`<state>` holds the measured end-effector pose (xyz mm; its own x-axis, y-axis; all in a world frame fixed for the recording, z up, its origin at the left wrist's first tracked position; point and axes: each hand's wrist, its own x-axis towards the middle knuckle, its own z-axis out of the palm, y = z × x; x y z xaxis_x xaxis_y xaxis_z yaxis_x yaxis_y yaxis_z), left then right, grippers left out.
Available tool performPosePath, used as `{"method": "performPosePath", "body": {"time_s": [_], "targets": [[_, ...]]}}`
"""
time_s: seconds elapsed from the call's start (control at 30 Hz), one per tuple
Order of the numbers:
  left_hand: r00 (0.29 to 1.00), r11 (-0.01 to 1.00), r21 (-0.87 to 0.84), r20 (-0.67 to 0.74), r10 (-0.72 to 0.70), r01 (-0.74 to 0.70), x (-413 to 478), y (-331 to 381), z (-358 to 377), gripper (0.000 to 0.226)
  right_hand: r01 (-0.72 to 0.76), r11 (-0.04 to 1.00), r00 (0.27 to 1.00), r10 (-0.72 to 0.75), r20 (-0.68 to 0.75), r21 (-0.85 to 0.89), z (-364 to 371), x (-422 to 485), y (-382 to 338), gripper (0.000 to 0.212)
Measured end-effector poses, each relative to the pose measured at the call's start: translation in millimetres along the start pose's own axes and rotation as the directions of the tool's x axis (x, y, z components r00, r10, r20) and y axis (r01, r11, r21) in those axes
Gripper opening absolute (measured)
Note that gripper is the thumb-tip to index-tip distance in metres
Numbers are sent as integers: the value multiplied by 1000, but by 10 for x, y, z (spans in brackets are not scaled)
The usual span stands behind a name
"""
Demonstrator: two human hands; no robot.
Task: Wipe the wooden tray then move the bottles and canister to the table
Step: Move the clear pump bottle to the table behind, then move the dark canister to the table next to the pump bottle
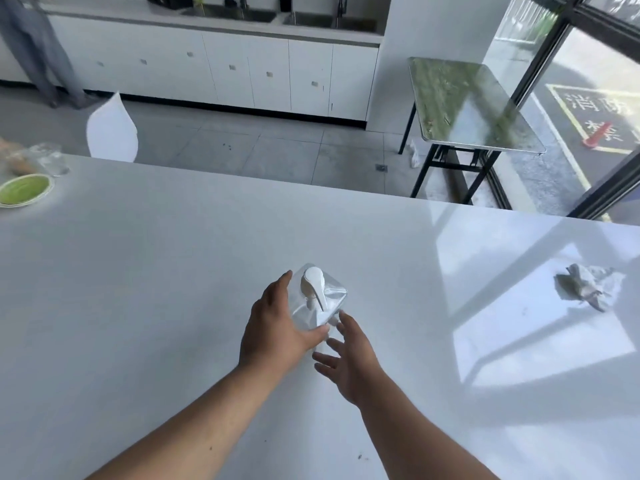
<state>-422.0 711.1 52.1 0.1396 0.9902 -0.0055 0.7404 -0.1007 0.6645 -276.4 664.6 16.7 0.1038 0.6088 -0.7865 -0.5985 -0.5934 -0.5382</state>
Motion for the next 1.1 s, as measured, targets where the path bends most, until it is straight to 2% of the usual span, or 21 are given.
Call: {"method": "performPosePath", "body": {"time_s": [0.07,0.17,0.23,0.3,0.37,0.43,0.47,0.53,0.6,0.67,0.77,0.93,1.03,1.1], "targets": [[1000,1000,21,8,6,-6,-10,-27,38,117,-11,1000,1000,11,-4,13,-21,40,19,24],[1000,1000,15,10,14,-15,-15,-54,55,119,-6,1000,1000,6,-2,0,-61,17,33,34],[998,998,-22,25,-59,60,-59,-110,22,129,32,998,999,-32,-14,-47,-124,-46,14,36],[979,979,-20,18,-201,201,-152,-258,-9,125,122,968,990,-136,-49,-221,-294,-125,-12,42],[946,949,64,76,-314,310,-308,-432,48,97,223,849,945,-308,-107,-480,-609,-265,-37,52],[922,937,184,203,-331,296,-514,-477,221,56,265,656,861,-491,-132,-707,-1059,-482,-62,54],[913,944,224,276,-299,242,-621,-411,358,42,246,549,817,-561,-133,-799,-1330,-606,-71,54],[901,971,227,401,-167,79,-809,-69,707,32,158,371,736,-662,-141,-915,-1935,-884,-65,59],[869,974,183,495,27,-135,-954,487,1110,45,52,299,660,-726,-192,-953,-2582,-1217,-31,65],[802,936,129,562,204,-328,-1115,1173,1495,64,-56,306,593,-756,-278,-950,-3235,-1598,54,68],[669,860,29,641,376,-510,-1531,2216,2037,73,-159,415,487,-756,-437,-896,-4181,-2238,319,70],[438,717,-121,719,540,-687,-2778,3578,2903,71,-169,657,308,-673,-673,-734,-5520,-3341,1076,65],[284,612,-205,745,604,-764,-3726,4201,3375,71,-167,751,224,-603,-766,-639,-6159,-3959,1625,60],[183,556,-265,761,622,-788,-4375,4555,3639,72,-175,795,195,-551,-812,-581,-6529,-4319,1963,56]]}}
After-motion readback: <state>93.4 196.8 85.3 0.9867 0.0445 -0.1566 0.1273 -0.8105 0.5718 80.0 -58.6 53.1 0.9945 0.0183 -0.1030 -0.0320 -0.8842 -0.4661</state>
